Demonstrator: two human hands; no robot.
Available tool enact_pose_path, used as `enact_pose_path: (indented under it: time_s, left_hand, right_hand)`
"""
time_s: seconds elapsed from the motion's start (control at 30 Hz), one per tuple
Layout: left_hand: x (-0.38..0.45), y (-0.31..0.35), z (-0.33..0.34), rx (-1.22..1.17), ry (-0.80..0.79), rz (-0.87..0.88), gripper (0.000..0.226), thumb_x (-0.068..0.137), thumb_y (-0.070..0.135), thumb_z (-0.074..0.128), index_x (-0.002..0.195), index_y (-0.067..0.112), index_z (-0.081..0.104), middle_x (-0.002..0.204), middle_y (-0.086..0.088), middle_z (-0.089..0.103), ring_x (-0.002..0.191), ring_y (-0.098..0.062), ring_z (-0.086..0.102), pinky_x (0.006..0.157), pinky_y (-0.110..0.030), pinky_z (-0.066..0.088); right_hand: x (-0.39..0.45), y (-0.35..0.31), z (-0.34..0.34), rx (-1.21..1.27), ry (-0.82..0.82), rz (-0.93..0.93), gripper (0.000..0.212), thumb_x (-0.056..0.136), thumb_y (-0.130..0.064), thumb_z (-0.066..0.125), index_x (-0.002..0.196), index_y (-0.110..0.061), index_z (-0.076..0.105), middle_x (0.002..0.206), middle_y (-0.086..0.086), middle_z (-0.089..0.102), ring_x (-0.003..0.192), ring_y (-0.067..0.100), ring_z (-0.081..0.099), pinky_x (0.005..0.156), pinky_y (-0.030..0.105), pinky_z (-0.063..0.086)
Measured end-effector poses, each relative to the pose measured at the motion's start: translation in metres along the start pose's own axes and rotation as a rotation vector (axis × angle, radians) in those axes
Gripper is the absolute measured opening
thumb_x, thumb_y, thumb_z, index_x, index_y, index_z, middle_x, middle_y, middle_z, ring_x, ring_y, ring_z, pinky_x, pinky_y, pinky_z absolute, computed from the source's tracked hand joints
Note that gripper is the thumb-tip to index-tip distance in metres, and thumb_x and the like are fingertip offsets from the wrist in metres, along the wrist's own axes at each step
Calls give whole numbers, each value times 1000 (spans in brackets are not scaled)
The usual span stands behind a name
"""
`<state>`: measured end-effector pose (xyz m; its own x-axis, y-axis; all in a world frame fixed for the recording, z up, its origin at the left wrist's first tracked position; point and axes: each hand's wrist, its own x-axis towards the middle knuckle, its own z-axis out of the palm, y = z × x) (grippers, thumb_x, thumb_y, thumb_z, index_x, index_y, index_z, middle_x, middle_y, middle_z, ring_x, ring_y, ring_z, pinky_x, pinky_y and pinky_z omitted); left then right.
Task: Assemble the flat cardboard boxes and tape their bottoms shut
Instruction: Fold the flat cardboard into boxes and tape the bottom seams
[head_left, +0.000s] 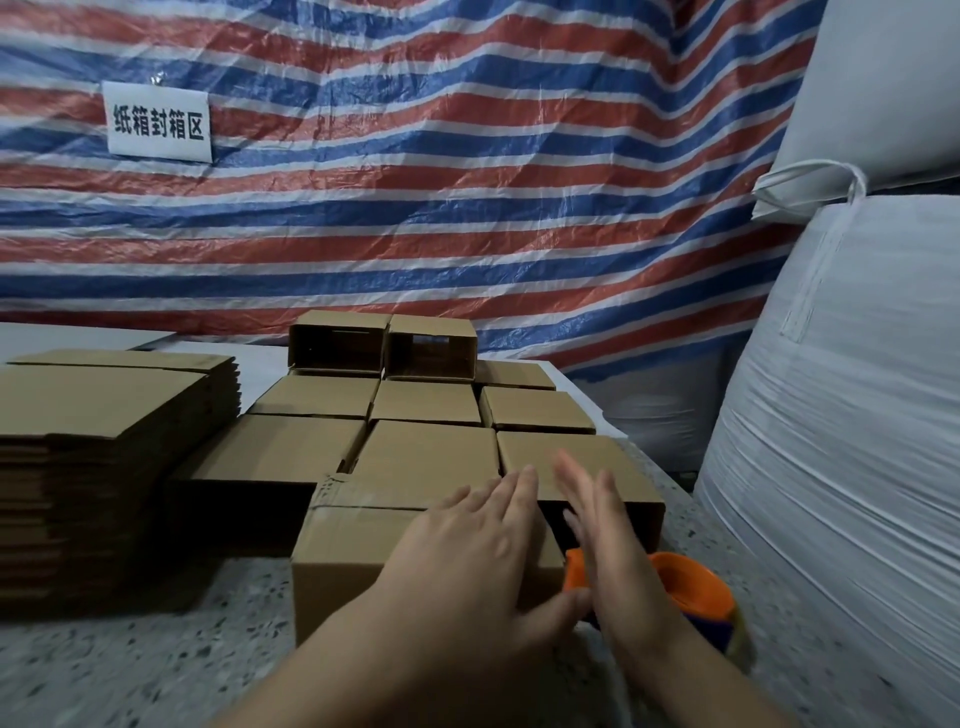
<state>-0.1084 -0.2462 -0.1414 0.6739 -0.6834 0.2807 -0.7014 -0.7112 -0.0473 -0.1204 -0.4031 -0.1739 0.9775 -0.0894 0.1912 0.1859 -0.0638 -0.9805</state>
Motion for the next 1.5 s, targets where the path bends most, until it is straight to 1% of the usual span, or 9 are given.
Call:
enact_pose_path:
  time_s: [0.23,0.43,0.7,0.93,1.03,1.17,1.27,1.37,1.5]
  left_hand:
    - [0,-4,-12,-516,41,-150,77,84,61,19,155,39,-4,162,7,20,140,-3,27,102,-19,22]
    - [-4,-25,-28,-865,252,-296,48,96,48,43,144,41,39,120,18,59,82,17,54,77,-13,48]
    - [-70,-65,-3,-931,445,-686,98,64,81,32,152,38,26,151,18,37,131,-1,38,109,-31,32]
    - [-86,-55,32,-1307,463,-631,71,73,71,38,139,61,13,117,52,19,128,7,20,109,-25,18]
    - [-90,-56,38,-1360,425,-574,62,77,65,40,132,65,11,123,50,17,130,5,20,114,-30,17]
    - [-97,-58,41,-1284,395,-525,58,83,56,43,134,64,15,135,48,20,127,18,28,114,-22,23]
    - [-92,-66,24,-1160,459,-603,63,76,63,48,138,50,43,131,31,53,106,20,52,88,-14,46]
    - [-83,-82,-3,-962,409,-758,47,67,82,43,85,51,74,85,27,72,79,9,66,67,-21,49]
    - [-70,-105,-2,-892,146,-991,61,85,74,43,64,22,68,61,10,69,61,-4,66,51,-21,45]
  right_hand:
    - [-6,3,20,347,-172,142,77,74,-90,45,142,-52,47,148,-15,53,130,8,53,102,32,47]
    - [-4,8,22,263,-146,81,91,72,-61,74,151,-50,30,151,0,48,129,24,53,104,49,47]
    - [-1,11,28,112,18,63,55,101,-36,49,153,-43,32,161,-10,31,118,3,31,98,32,21]
    - [-6,6,33,82,68,95,63,97,-48,46,155,-28,31,160,-2,35,146,19,30,113,33,23]
    - [-12,10,32,81,97,94,91,76,-74,51,153,-27,36,155,-4,42,144,19,37,121,39,23]
    - [-23,4,37,-8,104,64,78,71,-84,38,139,-45,46,152,-12,47,141,7,38,121,37,26]
    - [-20,0,34,-86,137,77,91,55,-101,38,123,-45,63,134,-8,64,128,10,56,115,45,38]
    - [-1,-21,29,-307,63,135,79,76,-92,26,89,-33,77,91,-4,77,85,7,71,80,37,52]
    - [29,-15,22,-470,-19,356,74,91,-78,31,119,-22,70,114,1,72,109,20,65,100,42,48]
